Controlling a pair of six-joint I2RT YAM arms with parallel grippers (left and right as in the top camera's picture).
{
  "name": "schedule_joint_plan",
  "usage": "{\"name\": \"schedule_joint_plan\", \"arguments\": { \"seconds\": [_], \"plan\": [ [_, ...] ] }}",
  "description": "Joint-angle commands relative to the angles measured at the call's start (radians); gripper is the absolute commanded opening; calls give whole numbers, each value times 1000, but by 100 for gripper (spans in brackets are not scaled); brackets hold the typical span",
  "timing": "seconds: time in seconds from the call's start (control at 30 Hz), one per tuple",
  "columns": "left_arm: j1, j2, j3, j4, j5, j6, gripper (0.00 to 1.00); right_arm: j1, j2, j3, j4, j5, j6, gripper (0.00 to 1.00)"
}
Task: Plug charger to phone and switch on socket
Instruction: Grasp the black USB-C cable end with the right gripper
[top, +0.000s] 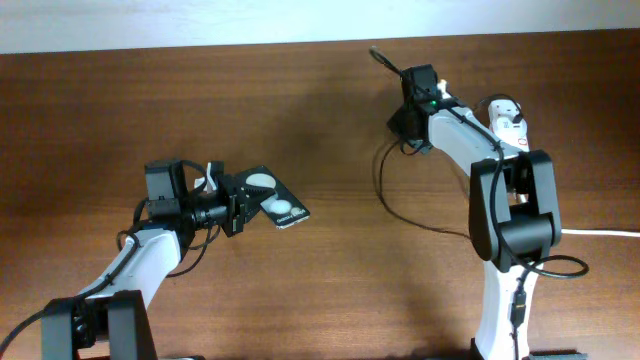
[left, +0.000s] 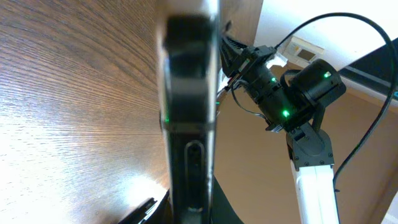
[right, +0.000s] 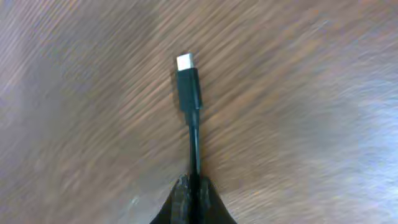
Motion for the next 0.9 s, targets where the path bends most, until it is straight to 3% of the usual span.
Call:
{"name": "schedule_joint_plan", "arguments": {
  "seconds": [0.0,0.07,0.17,0.27,0.3,0.37,0.43,0.47,0.67,0.7,0.73,0.77,0.87],
  "plan": [
    [2,2,5,6,26,16,0,17,31,9,-24,-262,-244,4],
    [2,2,5,6,18,16,0,54,31,9,-92,-392,-372,4],
    [2,2,5,6,19,16,0,138,31,9,-239,-415,-563,4],
    [2,2,5,6,19,16,0,203,31,9,-307,-228,-595,13],
    [2,2,5,6,22,16,0,212,31,9,-312,-176,-595,26],
    [2,2,5,5,23,16,0,213,31,11,-307,-142,-595,42],
    [2,2,5,5,23,16,0,212,31,15,-300,-129,-600,71],
    [2,2,5,6,23,16,0,212,30,15,-301,-129,-600,79],
    [2,2,5,5,23,16,0,215,19,15,-335,-44,-601,81],
    [2,2,5,5,23,16,0,215,19,15,-354,-15,-599,77],
    [2,2,5,5,23,16,0,216,19,15,-376,23,-599,64],
    [2,2,5,5,23,16,0,216,19,15,-388,43,-599,58],
    [2,2,5,5,23,16,0,224,19,15,-373,58,-599,57]
  ]
}}
